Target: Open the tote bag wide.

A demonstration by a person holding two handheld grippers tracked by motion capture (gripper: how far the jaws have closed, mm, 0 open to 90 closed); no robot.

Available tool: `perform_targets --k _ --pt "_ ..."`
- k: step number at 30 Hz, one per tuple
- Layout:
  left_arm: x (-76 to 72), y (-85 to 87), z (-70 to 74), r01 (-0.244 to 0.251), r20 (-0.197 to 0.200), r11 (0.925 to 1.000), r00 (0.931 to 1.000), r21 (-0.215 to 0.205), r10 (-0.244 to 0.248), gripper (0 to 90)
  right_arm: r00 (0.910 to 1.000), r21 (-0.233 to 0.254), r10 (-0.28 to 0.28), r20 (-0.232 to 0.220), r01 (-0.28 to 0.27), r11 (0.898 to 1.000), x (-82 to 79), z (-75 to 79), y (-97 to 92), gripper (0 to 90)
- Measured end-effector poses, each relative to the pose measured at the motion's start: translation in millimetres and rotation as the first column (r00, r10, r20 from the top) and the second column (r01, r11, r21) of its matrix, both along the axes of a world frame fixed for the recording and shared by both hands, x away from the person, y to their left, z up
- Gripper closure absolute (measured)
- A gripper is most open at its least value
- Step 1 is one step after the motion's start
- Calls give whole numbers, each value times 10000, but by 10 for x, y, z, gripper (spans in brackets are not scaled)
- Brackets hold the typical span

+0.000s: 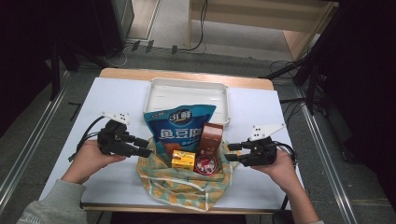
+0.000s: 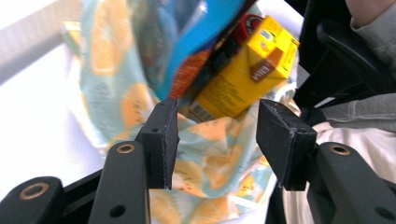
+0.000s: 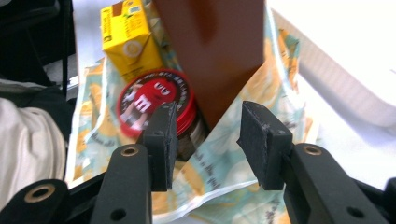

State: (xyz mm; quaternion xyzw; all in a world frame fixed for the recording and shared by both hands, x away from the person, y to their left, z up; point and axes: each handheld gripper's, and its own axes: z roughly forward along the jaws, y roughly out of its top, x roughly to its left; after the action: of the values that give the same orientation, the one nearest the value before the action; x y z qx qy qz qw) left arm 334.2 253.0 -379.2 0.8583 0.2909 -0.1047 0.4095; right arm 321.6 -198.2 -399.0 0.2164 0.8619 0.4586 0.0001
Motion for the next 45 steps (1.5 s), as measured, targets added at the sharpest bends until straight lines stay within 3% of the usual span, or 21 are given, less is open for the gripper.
perform_targets --k 10,15,25,28,30,32,33,35,40,45 --pt "229 33 35 -264 123 9996 9996 -140 266 506 9982 63 -592 -110 592 9982 176 2 10 566" --pt "349 14 -11 -222 -95 9996 9997 -155 221 487 9982 -5 -597 -56 597 9982 242 0 64 561" --pt "347 -56 -89 -15 4 9997 10000 225 15 497 9992 -125 -401 -39 400 9991 318 -7 186 541" --pt "338 -81 -127 15 18 9995 10000 328 -15 503 9987 -51 -434 -269 433 9990 326 -41 186 510" --pt "301 -77 -166 -33 177 10000 9998 -4 33 504 9982 135 -437 -411 443 9989 317 -85 164 505" --pt "297 -77 -205 -40 168 9999 9999 129 38 508 9980 -69 -421 -466 419 9991 299 -127 169 504" --pt "304 -81 -226 -131 221 9990 9997 423 122 512 9983 -166 -420 -412 414 9990 297 -140 177 506" --pt "325 -83 -250 -226 187 9989 9996 417 218 524 9983 -336 -458 -370 446 9984 295 -162 207 513" --pt "302 -101 -293 -138 454 9998 9989 150 131 607 9971 -610 -679 -348 657 9960 328 -207 232 625" --pt "276 -66 -321 -93 233 10000 9997 -32 94 732 9944 -983 -886 -580 826 9917 355 -267 237 791"
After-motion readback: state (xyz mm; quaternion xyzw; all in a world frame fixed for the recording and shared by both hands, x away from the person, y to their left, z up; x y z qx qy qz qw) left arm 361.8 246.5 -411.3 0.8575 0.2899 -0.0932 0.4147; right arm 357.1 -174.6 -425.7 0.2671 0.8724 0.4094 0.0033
